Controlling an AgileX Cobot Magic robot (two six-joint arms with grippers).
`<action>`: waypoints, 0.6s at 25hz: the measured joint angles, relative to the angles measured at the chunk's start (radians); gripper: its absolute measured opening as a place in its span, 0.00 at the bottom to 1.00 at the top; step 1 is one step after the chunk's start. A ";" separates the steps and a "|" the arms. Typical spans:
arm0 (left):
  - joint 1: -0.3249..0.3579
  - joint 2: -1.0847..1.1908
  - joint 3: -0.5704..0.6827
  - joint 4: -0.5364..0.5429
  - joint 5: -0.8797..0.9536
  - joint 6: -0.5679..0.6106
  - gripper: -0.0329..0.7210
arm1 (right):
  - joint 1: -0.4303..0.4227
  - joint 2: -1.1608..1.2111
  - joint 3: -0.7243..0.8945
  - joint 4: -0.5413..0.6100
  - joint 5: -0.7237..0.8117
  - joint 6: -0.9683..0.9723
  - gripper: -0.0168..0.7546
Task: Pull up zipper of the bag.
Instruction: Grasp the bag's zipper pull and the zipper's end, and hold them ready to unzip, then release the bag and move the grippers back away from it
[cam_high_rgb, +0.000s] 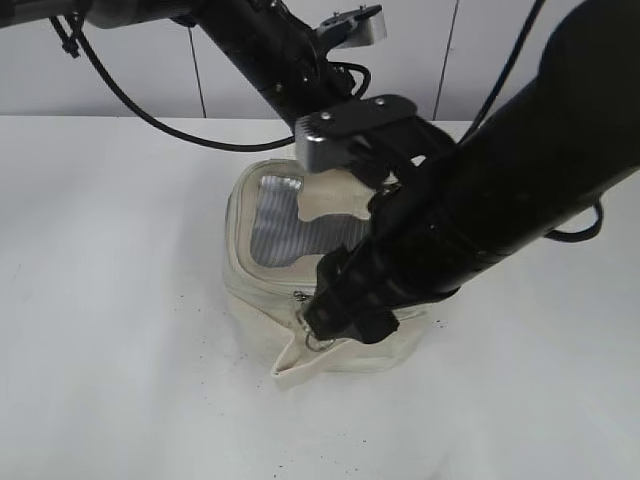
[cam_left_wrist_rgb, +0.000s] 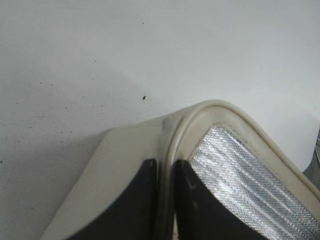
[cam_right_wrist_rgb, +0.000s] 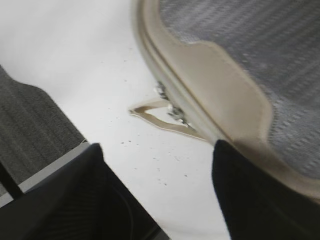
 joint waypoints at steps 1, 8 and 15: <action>0.000 -0.003 0.000 0.001 -0.001 -0.001 0.21 | -0.006 -0.015 0.000 -0.045 0.006 0.046 0.74; 0.000 -0.083 0.000 0.121 0.002 -0.042 0.43 | -0.133 -0.080 -0.002 -0.198 0.059 0.198 0.86; 0.021 -0.198 0.000 0.404 0.020 -0.229 0.44 | -0.354 -0.103 -0.002 -0.250 0.137 0.205 0.79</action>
